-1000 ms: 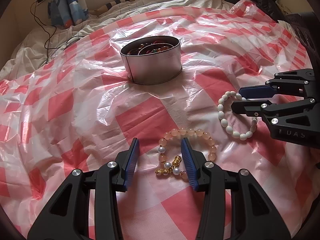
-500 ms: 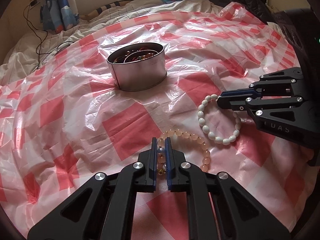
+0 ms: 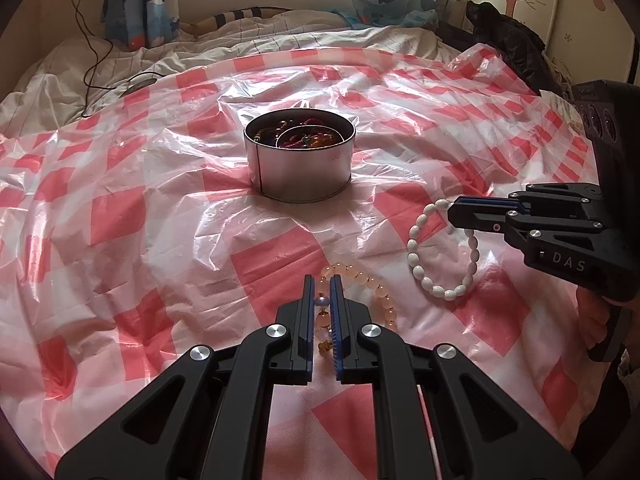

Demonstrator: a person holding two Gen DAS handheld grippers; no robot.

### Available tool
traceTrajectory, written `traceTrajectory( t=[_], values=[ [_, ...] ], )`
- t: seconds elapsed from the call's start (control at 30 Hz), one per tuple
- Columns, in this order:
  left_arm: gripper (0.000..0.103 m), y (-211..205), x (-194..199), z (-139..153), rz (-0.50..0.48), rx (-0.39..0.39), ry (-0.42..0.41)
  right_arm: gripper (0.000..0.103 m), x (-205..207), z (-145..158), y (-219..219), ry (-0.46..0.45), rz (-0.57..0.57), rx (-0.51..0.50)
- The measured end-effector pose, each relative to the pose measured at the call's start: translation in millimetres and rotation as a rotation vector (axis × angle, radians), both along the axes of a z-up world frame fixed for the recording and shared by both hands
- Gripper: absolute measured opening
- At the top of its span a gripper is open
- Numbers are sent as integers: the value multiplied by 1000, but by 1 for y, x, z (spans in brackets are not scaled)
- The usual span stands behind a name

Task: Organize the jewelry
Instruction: 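Lift the peach bracelet with left while the right gripper grasps the white bead bracelet, then lower the peach bracelet into the tin and open left while right carries white beads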

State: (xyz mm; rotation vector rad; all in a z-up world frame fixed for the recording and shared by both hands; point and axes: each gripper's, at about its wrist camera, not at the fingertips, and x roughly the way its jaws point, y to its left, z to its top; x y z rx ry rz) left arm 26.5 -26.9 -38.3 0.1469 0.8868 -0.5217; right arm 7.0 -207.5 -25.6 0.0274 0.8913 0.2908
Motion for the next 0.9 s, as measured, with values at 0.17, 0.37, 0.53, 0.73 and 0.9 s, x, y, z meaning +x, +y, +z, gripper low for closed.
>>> traceTrajectory(
  t=[0.17,0.37,0.53,0.73,0.9],
  values=[
    [7,0,-2,6,0,-13,-21,8,-1,13,-7,-51,-19,49],
    [7,2,-2,12,8,-15,-35,8,4,18,-9,-78,-27,89],
    [7,3,3,31,15,-26,-67,8,4,25,-8,-115,-21,115],
    [7,0,15,48,8,-52,-70,8,5,41,-13,-179,-21,176],
    [7,-11,28,69,-21,-69,-94,8,5,45,-16,-199,-31,204]
  ],
)
